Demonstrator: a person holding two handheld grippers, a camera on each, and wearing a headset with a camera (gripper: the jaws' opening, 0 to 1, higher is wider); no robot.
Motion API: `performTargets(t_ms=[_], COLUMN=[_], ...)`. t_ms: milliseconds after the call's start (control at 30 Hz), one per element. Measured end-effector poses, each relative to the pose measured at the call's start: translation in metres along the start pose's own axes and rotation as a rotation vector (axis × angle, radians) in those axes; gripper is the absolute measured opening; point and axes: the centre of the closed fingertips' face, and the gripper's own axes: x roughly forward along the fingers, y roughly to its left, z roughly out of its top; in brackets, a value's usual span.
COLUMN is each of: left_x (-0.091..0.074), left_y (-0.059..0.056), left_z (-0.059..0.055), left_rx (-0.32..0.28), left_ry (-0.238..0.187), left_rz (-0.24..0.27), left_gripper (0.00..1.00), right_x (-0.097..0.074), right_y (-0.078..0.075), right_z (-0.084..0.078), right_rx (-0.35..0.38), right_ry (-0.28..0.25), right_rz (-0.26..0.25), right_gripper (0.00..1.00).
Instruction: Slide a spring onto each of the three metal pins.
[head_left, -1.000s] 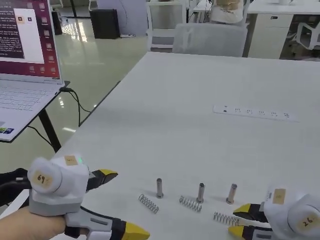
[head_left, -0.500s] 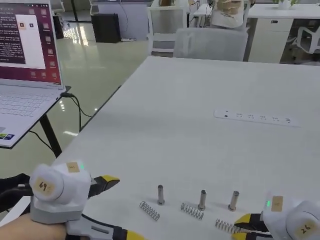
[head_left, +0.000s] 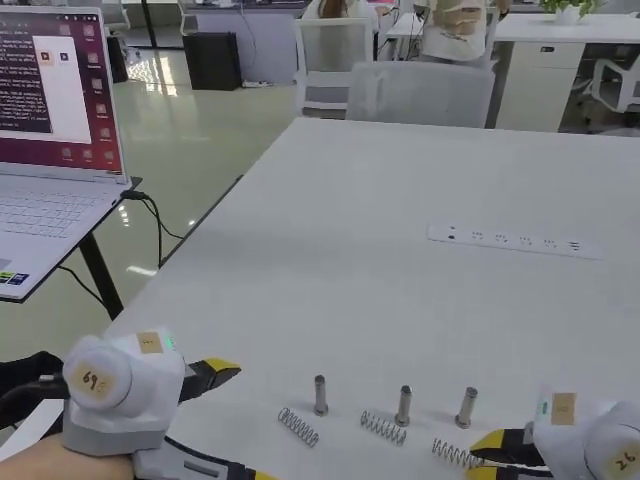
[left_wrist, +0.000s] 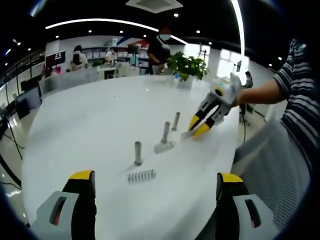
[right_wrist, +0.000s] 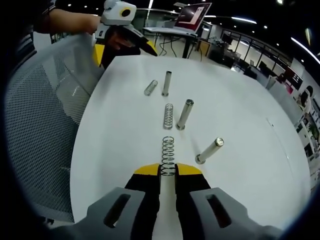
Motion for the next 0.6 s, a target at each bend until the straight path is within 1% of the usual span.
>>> performTargets(t_ms=[67,133,200,233,300,333,367,400,500,600], left_x=[0.0,-0.001,0.0,0.0,0.001,0.002,0.003,0.004,0.009,0.015], left_y=[-0.002,-0.008,-0.015,-0.016,-0.025,-0.027,-0.032,-0.036,-0.045,-0.051], left_z=[0.002,0.003,0.0,-0.002,-0.007,-0.006,-0.006,-0.006,-0.002,0.002], left_rx=[-0.002,-0.013,-0.036,-0.037,-0.043,-0.046,-0.048,-0.048,-0.028,-0.01], left_ry=[-0.006,-0.014,0.001,0.008,0.035,0.035,0.036,0.04,0.044,0.046], left_rz=[-0.006,-0.028,-0.062,-0.073,-0.117,-0.124,-0.144,-0.16,-0.186,-0.21], left_gripper=[0.98,0.98,0.98,0.96,0.91,0.9,0.89,0.88,0.86,0.82], right_x=[-0.003,-0.007,-0.009,-0.01,-0.011,-0.012,-0.013,-0.013,-0.016,-0.017], right_y=[0.0,0.001,0.002,0.003,0.006,0.008,0.01,0.012,0.017,0.021], right_z=[0.003,0.005,0.008,0.009,0.011,0.012,0.014,0.015,0.019,0.022], right_rx=[-0.008,-0.015,-0.016,-0.021,-0.035,-0.044,-0.056,-0.065,-0.086,-0.115], right_ry=[-0.01,-0.02,-0.024,-0.025,-0.026,-0.026,-0.028,-0.029,-0.032,-0.028], right_rz=[0.003,0.007,0.017,0.021,0.029,0.033,0.037,0.04,0.051,0.06], right_gripper=[0.08,0.08,0.08,0.08,0.08,0.08,0.08,0.08,0.08,0.08])
